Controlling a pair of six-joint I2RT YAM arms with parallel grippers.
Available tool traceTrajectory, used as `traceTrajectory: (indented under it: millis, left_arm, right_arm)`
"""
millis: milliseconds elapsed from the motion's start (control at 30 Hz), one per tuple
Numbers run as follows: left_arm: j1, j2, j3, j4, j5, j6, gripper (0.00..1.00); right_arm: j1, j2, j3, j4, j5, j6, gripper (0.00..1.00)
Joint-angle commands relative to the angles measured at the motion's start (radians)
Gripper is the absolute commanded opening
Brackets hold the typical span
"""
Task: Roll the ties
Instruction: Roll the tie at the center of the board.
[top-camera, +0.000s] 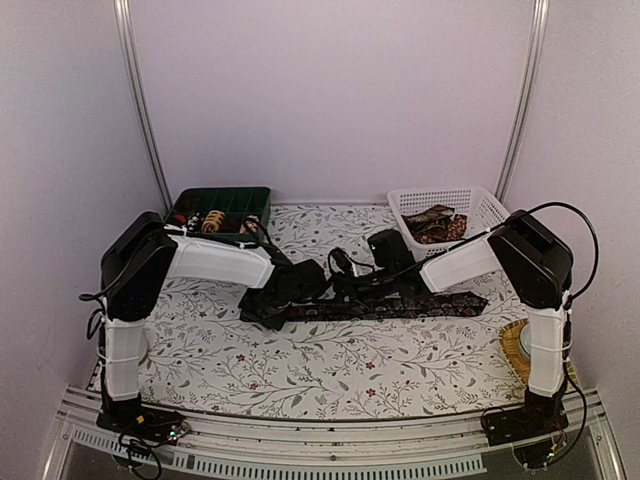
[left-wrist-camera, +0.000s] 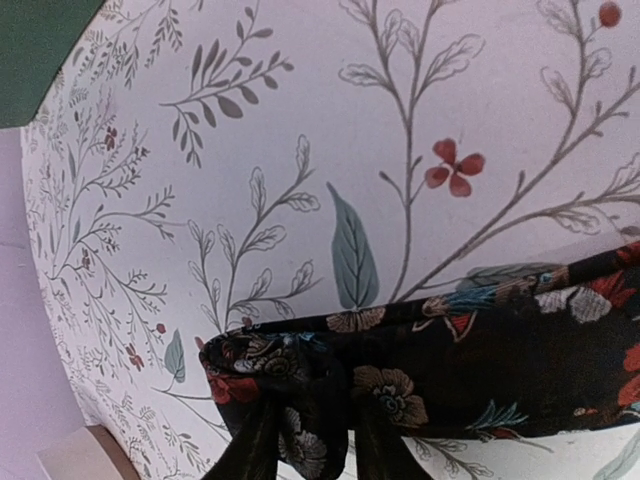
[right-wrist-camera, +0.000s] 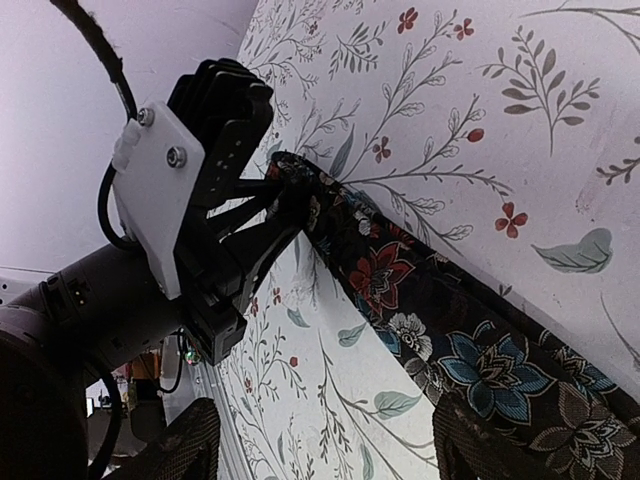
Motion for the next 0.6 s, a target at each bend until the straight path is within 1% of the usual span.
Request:
traceTrajectory:
  millis: [0,167,267,433,467,567]
  left_arm:
    - [0.008,-0.046,-0.043,0.115,0.081,0.021,0.28]
    - [0.021,-0.094,-0.087,0.184,0.122,0.034,0.33]
    - [0.025,-0.12,-0.104,0.22,0.139,0.044,0.34]
    - [0.03,-0.125,-0.114,0.239,0.142,0.051,0.36]
    - [0.031,-0.154,-0.116,0.242,0.141,0.05,0.37]
    - [0.032,-0.176,-0.122,0.246,0.131,0.049,0.37]
  right_arm:
    - [-0.007,-0.007,0.016,-0.011,0.01,-0.012,0.73]
    - [-0.008,-0.005,0.018,-0.011,0.008,-0.011,0.73]
    - [-0.007,-0.003,0.018,-0.011,0.008,-0.012,0.73]
    - [-0.007,-0.003,0.02,-0.01,0.007,-0.01,0.72]
    - [-0.007,-0.003,0.021,-0.009,0.008,-0.009,0.72]
    - [-0.007,-0.002,0.021,-0.008,0.006,-0.009,0.72]
